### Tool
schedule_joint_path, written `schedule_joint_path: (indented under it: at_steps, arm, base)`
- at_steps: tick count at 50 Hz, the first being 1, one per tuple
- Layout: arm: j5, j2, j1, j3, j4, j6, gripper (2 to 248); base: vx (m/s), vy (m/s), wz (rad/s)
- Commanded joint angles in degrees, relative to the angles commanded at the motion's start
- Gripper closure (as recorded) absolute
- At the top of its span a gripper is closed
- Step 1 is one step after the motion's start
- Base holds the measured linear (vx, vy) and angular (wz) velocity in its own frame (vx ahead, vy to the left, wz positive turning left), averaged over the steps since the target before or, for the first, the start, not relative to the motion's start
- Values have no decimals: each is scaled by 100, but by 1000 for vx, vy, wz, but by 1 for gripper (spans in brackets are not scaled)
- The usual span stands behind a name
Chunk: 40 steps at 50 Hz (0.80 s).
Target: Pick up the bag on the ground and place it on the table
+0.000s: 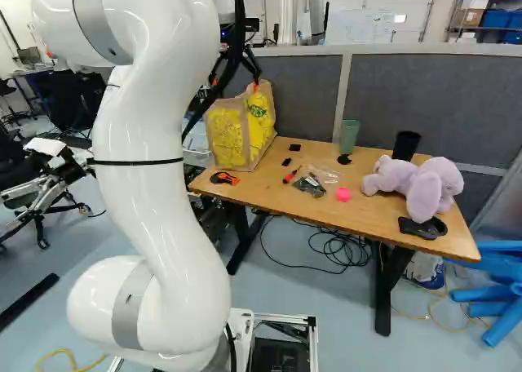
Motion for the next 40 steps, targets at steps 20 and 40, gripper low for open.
schedule_joint_path:
  at_steps: [20,40]
  arm:
    - [0,0,0,0,0,0,3]
    - [0,0,0,0,0,0,3]
  base:
    - [-161,-42,20]
    - [-158,-42,17]
